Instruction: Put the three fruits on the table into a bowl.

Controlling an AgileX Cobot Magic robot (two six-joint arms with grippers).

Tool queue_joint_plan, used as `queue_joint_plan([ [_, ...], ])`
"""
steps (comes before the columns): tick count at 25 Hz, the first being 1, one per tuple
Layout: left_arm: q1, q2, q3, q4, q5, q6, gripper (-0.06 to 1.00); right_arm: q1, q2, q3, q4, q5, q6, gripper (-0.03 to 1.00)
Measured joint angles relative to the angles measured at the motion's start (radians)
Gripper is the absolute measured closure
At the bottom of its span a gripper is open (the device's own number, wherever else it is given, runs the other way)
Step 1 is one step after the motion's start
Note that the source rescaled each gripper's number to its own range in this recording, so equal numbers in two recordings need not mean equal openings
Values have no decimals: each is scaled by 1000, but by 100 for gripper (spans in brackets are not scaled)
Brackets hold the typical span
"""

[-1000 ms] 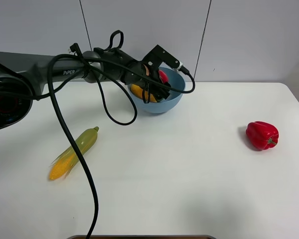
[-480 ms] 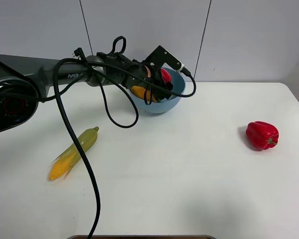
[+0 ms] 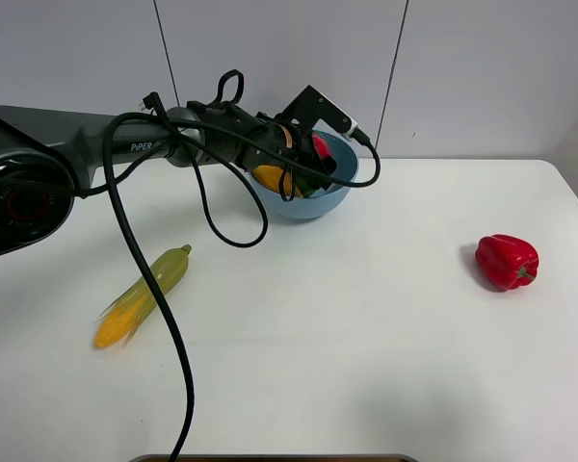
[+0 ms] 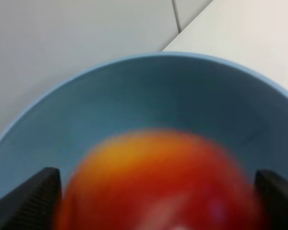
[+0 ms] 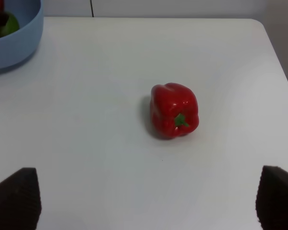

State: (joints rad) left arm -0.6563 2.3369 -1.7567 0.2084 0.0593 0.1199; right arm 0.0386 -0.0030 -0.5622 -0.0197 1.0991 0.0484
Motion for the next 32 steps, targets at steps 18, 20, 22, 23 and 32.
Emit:
queue_joint_plan([
  [18, 0, -64, 0, 20, 68, -1, 14, 0, 0, 0, 0, 0, 0, -3],
  [20, 0, -119, 0, 24, 119, -2, 14, 0, 0, 0, 0, 0, 0, -3],
  [22, 0, -176, 0, 26, 176, -2, 14, 0, 0, 0, 0, 0, 0, -3],
  [23, 0, -209, 0, 30, 210, 0, 14, 0, 0, 0, 0, 0, 0, -3],
  [32, 83, -484, 0, 75, 515, 0, 14, 0, 0, 0, 0, 0, 0, -3],
])
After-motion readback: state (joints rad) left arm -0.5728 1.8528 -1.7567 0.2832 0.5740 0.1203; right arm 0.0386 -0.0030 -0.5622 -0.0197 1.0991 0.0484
